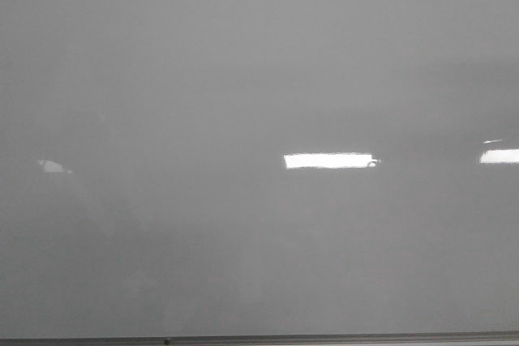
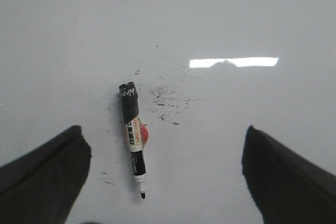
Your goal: Write number 8 on whiteboard
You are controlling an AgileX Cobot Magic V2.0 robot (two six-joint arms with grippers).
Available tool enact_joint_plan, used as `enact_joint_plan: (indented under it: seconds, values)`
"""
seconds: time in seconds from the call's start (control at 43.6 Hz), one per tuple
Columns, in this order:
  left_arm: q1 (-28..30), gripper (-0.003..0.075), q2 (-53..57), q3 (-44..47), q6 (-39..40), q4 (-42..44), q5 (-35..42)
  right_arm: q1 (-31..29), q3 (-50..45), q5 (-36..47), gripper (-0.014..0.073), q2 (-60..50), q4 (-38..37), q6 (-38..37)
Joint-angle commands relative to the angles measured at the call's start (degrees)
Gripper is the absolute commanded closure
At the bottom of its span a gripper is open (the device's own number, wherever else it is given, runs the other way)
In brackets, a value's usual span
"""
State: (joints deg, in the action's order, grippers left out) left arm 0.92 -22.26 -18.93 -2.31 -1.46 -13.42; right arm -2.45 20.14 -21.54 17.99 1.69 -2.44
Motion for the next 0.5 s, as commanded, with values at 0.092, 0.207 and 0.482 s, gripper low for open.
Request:
enact_joint_plan:
  seconds: [0.092, 0.207, 0.482]
  values:
    - [0.00, 0.0050, -1.35, -2.24, -0.01, -4.77, 3.70, -0.43, 1.96, 4.16, 0.0048, 0.94, 0.07, 0.21]
    - [0.25, 0.0050, -6.32, -2.41, -0.01, -4.77, 2.33, -0.43, 1.96, 4.16, 0.0048, 0.94, 0.07, 0.21]
    - [5.53, 0.0050, -28.44, -9.57, 0.39, -4.65, -3.03, 0.15, 1.96, 4.10, 0.0048, 0.88, 0.07, 0.21]
